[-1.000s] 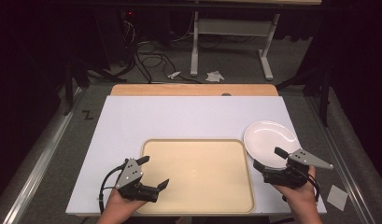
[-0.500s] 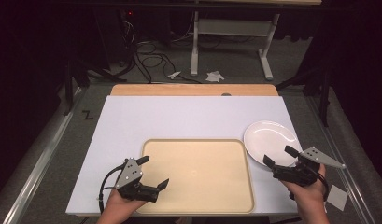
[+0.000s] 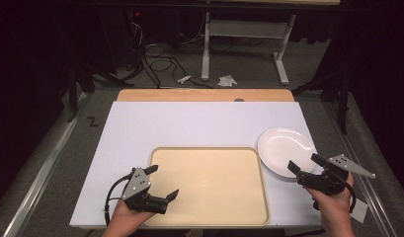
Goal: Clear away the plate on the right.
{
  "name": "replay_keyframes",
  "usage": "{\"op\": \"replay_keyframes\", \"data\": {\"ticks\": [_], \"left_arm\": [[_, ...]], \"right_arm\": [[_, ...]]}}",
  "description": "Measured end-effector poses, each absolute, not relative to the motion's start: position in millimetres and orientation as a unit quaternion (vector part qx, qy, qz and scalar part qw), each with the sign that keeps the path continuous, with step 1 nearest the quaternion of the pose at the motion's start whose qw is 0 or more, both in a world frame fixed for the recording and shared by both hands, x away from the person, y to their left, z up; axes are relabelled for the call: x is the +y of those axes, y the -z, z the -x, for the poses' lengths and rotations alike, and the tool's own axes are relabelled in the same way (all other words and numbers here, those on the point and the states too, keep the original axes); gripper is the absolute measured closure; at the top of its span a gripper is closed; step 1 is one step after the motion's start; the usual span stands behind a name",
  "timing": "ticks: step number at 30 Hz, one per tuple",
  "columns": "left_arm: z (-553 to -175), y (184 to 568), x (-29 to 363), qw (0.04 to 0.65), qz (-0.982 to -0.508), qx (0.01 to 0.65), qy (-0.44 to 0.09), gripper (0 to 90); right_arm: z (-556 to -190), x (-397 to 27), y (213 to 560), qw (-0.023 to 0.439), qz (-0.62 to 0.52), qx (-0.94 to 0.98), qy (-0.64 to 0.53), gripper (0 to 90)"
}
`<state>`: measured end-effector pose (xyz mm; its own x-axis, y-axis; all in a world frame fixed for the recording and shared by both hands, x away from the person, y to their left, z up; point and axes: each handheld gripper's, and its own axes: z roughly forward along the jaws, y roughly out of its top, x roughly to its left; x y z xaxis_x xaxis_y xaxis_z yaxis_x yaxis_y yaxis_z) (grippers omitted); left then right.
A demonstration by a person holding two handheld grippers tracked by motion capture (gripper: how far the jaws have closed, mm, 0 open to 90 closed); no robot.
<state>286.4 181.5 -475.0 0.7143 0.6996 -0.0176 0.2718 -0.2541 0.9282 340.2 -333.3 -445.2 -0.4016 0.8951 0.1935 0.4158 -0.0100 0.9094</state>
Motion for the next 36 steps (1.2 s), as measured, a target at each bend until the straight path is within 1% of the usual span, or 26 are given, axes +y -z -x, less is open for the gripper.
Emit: {"op": "replay_keyframes", "data": {"ticks": [17,36], "left_arm": [[-286.3,475.8,179.7,0.520,-0.769,0.312,-0.202,0.7],[-285.9,476.8,176.5,0.513,-0.780,0.300,-0.197,1.7]], "right_arm": [[-342.5,-340.9,448.2,0.230,-0.515,0.653,-0.506,0.4],[-347.0,-357.9,455.7,0.182,-0.563,0.614,-0.522,0.5]]}}
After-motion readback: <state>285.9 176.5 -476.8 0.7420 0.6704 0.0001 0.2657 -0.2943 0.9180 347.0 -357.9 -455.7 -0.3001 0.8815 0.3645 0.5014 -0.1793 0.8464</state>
